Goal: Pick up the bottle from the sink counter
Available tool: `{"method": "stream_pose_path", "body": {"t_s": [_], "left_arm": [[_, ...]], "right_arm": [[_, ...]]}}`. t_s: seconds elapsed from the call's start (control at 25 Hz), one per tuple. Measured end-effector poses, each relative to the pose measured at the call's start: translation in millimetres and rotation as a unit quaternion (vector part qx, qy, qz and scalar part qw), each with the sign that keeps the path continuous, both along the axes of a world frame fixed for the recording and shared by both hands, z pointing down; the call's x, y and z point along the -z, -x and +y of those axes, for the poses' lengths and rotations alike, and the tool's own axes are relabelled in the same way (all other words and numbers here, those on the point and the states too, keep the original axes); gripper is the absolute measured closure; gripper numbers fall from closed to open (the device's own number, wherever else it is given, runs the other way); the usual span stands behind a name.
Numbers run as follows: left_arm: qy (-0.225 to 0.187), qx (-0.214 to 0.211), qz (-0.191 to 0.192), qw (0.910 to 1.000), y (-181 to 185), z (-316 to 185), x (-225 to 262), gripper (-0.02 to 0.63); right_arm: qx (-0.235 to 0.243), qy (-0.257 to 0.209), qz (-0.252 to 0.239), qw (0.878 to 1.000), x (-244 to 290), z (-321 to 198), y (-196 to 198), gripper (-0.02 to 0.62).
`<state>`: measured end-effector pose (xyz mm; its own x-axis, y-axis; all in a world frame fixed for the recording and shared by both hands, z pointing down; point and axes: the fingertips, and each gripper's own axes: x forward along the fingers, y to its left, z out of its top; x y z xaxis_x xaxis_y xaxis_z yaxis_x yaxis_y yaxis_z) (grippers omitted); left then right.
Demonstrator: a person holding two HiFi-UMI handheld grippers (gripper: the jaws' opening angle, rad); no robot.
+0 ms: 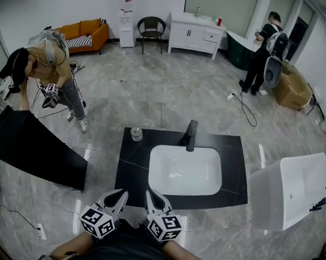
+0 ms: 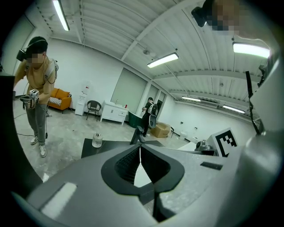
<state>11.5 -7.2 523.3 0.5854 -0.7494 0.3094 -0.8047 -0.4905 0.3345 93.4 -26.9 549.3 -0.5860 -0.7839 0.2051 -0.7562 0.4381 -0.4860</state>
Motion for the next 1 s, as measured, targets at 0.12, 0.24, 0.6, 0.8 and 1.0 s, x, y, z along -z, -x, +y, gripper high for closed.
{"method": "stream_pose_path", "body": {"t_s": [0.12, 0.24, 0.6, 0.8, 1.0], "left_arm": [[0.001, 0.008, -0.003, 1.0000, 3, -5, 2, 0.604], [0.004, 0.008, -0.005, 0.9999, 3, -10, 0, 0.604], [-0.003, -0.016, 0.004, 0.9999, 8, -36, 7, 0.604], [-0.013, -0.024, 0.010, 0.9996, 25, -59, 12, 0.604], [-0.020, -0.031, 0.018, 0.9991, 48, -83, 14, 0.604]], "right_arm": [[-0.001, 0.003, -0.006, 1.000, 0, -6, 0, 0.588], [-0.001, 0.007, -0.010, 1.000, -3, -10, -1, 0.588], [-0.029, 0.008, -0.004, 1.000, 3, -32, -1, 0.588], [-0.045, 0.004, 0.008, 0.999, 10, -49, 9, 0.588], [-0.061, -0.001, 0.020, 0.998, 16, -68, 24, 0.588]]}}
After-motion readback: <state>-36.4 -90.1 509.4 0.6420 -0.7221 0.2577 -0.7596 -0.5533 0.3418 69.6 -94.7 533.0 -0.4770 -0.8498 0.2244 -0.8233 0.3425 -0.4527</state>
